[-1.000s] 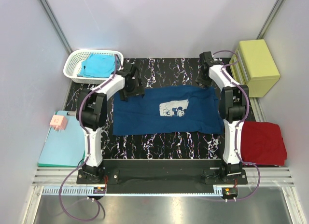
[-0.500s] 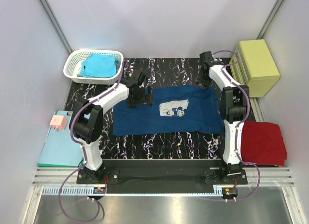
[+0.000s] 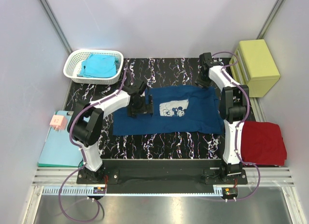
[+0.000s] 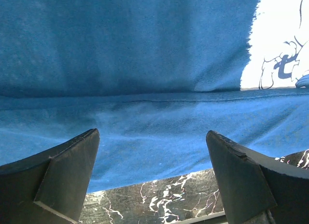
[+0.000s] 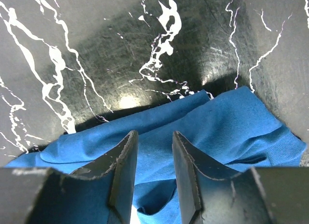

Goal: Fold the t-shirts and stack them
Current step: Grap the side of the flattened tshirt furthest away from the robot with both arms

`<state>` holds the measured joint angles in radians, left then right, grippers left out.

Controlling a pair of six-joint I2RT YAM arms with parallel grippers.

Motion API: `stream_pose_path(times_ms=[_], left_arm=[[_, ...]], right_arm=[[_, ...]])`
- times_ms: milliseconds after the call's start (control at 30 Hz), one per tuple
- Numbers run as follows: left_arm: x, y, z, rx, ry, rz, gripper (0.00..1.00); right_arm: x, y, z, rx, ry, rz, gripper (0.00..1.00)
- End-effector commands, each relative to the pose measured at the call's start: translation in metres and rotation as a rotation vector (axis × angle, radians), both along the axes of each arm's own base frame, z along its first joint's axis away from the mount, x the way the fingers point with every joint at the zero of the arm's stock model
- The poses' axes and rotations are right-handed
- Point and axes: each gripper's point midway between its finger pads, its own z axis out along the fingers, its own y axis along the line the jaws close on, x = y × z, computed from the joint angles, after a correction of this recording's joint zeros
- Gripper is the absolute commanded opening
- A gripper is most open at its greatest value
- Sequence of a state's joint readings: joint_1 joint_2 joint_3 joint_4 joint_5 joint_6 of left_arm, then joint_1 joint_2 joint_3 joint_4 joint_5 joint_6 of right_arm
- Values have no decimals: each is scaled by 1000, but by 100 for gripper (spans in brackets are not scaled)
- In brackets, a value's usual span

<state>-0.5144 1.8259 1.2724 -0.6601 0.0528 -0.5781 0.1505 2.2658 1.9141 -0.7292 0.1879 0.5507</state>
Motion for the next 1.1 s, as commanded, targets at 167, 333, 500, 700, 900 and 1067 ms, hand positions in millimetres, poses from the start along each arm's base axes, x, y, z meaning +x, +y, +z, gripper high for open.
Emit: stream_pose_path(times_ms=[167,333,500,700,900,1067], left_arm=[[-4,-9,3,-52,-9,0,99],[-6,-9,-2,-45,-1,-5,99],[-9,-9,-5,-40,8,-10,99],[-16,-7,-14,-28,28,-17,99],[-24,-6,-24,-20,48,-22,99],[-29,-7,-29,-19,64,-29,99]], right_arm=[[-8,5,-12,6,33,6,41],[-15,3,-23,-7,62,2,33],[-20,2,-29,-11,81,7,24],[-22,-3,-14,-28,53,-2,0],[-16,-2,41,-29,-65,0,0],[-27,2,84,-41,-145,8,0]])
